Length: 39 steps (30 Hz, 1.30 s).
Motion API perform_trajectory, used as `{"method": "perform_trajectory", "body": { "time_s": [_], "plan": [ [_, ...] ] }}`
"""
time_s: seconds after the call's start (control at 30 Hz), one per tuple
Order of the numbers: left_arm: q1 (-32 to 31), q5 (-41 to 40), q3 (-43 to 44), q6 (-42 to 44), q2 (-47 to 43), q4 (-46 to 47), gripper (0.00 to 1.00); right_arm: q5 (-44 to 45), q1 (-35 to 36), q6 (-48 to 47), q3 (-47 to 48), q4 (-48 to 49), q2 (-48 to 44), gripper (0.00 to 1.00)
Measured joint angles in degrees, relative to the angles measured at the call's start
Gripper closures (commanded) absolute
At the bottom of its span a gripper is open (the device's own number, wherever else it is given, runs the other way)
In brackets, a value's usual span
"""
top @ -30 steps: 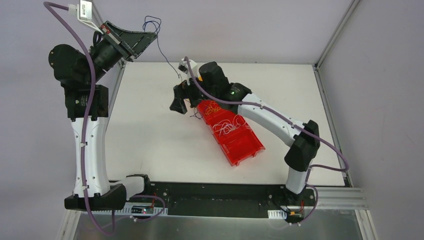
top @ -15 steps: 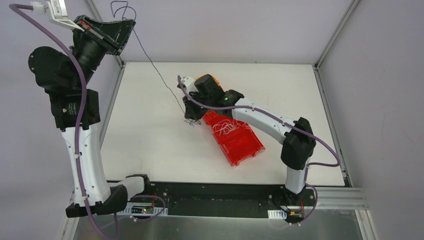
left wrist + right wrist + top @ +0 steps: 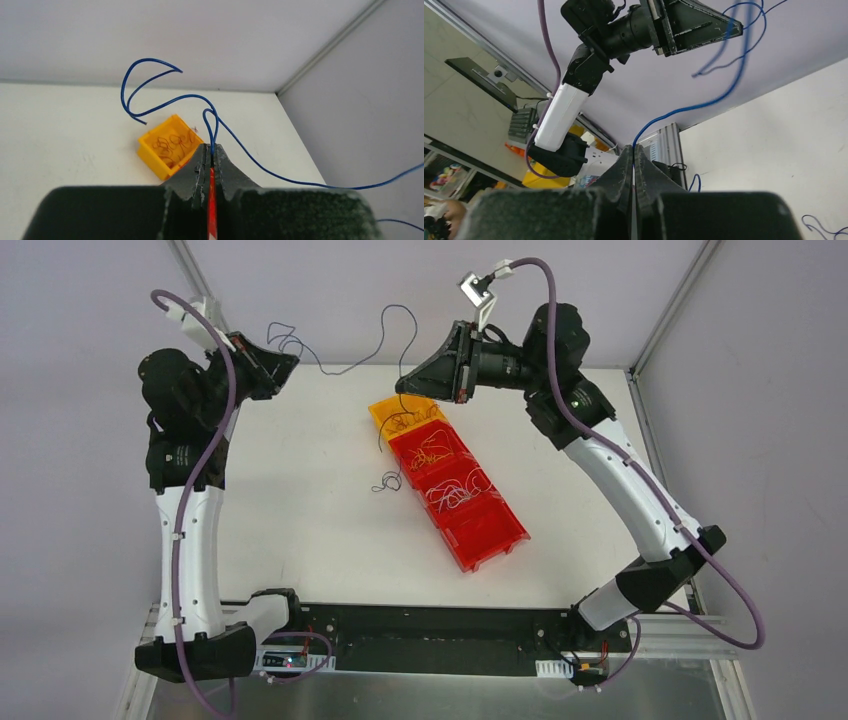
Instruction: Untangle the cables
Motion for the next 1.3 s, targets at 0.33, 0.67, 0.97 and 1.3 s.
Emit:
{"method": "perform_trajectory", "body": {
  "time_s": [0.33, 0.67, 0.97, 1.3],
  "plan": [
    [-10.5, 21.7, -4.8, 0.3, 0.8, -1.8, 1.0, -1.8, -8.6, -5.4, -17.5, -8.7, -2.5, 1.0],
    [-41.4, 22.7, 0.1, 17.4, 17.7, -15.3, 1.0, 3.7, -13.5, -28.6, -43.6, -31.5, -25.7, 1.0],
    [-53.2, 15.3, 0.4, 33.1, 27.4, -23.1, 1.0, 8.0, -15.0, -31.0, -59.6, -25.8, -26.2, 1.0],
    [-56.0, 9.2, 0.2, 41.9, 27.4, -23.2, 1.0, 6.3, -15.1, -28.1, -49.6, -21.3, -19.2, 1.0]
  ]
}}
